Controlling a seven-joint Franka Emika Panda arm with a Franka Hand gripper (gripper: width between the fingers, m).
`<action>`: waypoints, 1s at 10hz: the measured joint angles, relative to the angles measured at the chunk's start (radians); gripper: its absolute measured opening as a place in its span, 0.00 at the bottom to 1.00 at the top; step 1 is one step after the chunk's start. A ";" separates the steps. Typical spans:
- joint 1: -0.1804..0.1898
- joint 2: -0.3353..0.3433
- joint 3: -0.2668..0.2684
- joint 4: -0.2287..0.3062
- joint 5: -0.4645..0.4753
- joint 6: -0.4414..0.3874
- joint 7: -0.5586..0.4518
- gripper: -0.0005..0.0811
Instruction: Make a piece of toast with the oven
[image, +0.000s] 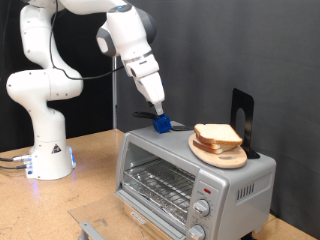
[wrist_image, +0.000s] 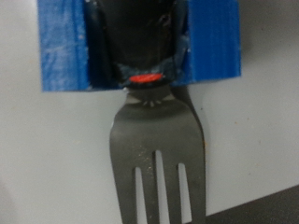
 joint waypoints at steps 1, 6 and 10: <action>0.000 0.017 0.000 0.002 0.000 -0.004 0.000 1.00; 0.009 0.050 0.001 0.003 0.029 -0.005 -0.055 1.00; 0.010 0.071 0.018 0.003 0.029 -0.005 -0.055 1.00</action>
